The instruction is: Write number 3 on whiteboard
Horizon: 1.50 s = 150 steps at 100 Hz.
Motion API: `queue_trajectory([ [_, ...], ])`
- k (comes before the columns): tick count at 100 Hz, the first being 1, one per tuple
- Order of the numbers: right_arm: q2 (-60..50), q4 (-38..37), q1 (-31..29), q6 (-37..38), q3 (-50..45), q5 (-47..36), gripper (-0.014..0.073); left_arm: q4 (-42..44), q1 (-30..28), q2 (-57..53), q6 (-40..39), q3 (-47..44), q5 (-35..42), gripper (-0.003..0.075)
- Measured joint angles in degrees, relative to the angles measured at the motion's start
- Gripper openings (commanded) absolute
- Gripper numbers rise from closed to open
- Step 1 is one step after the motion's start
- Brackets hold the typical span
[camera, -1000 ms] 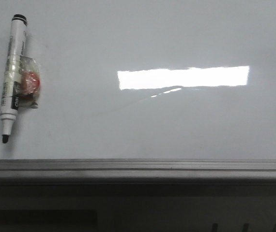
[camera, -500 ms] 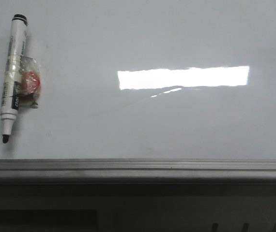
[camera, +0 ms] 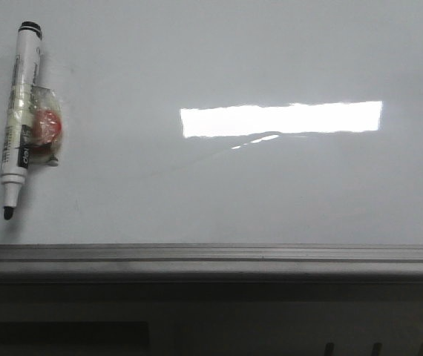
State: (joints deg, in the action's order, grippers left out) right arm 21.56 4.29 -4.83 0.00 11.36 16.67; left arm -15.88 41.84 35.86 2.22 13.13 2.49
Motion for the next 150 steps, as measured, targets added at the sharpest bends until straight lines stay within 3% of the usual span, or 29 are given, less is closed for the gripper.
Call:
queue_trajectory([
  [16,0.0,0.0,0.0,0.0,0.0,0.0,-0.0066,-6.3,3.2,6.2,0.0,0.5,4.2,0.0398],
  [52,0.0,0.0,0.0,0.0,0.0,0.0,-0.0066,-9.0,5.1,18.5,0.2,0.7,13.9,0.0389],
  [62,0.0,0.0,0.0,0.0,0.0,0.0,-0.0066,-8.5,5.2,20.7,0.5,1.1,16.5,0.0286],
  [79,0.0,0.0,0.0,0.0,0.0,0.0,-0.0066,-8.0,5.4,24.2,0.6,1.2,18.5,-0.0017],
  [98,0.0,0.0,0.3,0.0,1.6,1.7,-0.0066,-7.0,5.6,24.9,0.8,1.7,18.1,-0.0020],
  [118,0.0,0.0,7.3,0.0,2.9,2.9,-0.0064,-0.4,5.8,24.8,0.9,1.9,16.6,-0.0020],
  [140,2.7,0.0,21.0,0.0,6.5,3.4,-0.0061,17.5,5.9,24.3,1.1,4.9,13.7,-0.0020],
  [150,6.1,0.0,28.3,-0.4,8.8,3.4,0.0035,26.4,5.9,24.3,1.2,6.6,13.5,-0.0020],
])
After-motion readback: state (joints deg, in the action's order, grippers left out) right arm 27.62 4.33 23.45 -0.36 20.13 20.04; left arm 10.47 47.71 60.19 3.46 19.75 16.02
